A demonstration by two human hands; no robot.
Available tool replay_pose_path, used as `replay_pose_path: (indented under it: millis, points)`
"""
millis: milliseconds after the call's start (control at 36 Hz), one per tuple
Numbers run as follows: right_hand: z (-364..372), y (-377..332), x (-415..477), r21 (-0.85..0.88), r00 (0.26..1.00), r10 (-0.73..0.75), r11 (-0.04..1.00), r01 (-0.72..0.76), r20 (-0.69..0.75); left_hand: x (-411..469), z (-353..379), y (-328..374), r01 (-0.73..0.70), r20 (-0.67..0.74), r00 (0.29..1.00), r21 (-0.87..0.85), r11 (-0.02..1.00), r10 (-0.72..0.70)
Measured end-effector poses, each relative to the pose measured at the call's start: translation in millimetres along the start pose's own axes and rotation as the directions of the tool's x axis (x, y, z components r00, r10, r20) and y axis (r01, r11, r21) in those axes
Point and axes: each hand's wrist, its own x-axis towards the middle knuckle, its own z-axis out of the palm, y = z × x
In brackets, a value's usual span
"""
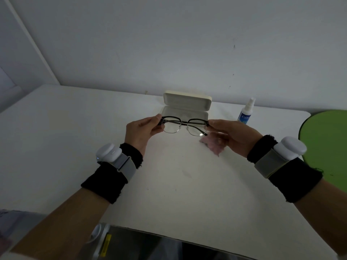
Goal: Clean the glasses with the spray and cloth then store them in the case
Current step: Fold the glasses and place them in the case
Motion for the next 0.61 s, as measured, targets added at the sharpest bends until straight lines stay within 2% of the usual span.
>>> replay_pose_path:
  millis: [333,611]
  points:
    - [-3,-2,1,0.106,0.993,-0.006,0.994,-0.007,0.115,1,3,6,-0.056,-0.017,0.998,-0.015,0.998,0.056]
    - [1,-3,9,0.207,0.994,-0.081,0.976,0.064,0.074,12,8,10,-0.05,-0.017,0.999,-0.037,0.998,0.05]
